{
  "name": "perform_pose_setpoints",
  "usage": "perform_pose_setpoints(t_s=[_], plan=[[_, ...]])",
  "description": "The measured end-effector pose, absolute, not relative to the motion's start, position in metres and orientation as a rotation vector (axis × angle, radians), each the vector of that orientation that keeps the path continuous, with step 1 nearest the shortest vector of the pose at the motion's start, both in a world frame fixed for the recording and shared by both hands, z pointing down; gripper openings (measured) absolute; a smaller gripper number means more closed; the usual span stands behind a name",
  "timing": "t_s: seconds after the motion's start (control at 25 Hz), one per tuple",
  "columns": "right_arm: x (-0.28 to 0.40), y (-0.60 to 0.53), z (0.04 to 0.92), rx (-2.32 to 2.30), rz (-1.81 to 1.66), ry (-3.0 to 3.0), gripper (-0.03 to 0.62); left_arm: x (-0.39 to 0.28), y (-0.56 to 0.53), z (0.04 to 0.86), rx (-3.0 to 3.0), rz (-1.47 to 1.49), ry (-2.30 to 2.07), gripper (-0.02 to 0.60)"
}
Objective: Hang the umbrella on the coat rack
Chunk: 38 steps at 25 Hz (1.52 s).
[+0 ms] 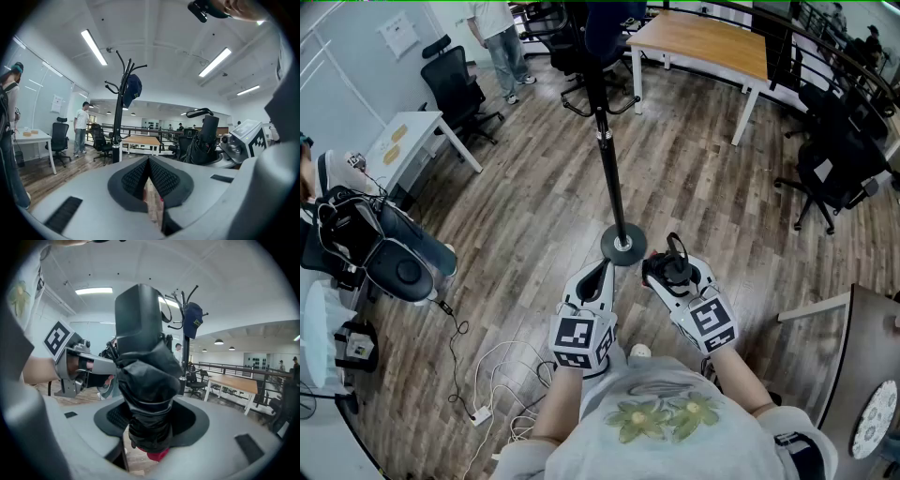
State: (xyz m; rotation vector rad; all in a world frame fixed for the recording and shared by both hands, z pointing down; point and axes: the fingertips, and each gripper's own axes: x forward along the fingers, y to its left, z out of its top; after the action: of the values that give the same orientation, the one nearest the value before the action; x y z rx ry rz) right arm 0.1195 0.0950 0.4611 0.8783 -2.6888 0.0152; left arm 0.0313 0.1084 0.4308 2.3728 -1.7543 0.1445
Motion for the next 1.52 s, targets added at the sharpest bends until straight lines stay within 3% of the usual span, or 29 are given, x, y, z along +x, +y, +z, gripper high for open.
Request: perform_pose_setpoints(t_s=[0.64, 1.52], plan=[[0.078, 0.07, 0.442, 0.846, -0.03, -2.73, 0.23, 0.006, 0.094, 0.427, 2.389, 0.167, -1.749, 0.002], [0.022, -0.06, 0.441, 0.841, -0.031, -2.693, 0.23, -0.034, -0.024, 0.441, 2.391, 0.215, -1.669, 0.002]])
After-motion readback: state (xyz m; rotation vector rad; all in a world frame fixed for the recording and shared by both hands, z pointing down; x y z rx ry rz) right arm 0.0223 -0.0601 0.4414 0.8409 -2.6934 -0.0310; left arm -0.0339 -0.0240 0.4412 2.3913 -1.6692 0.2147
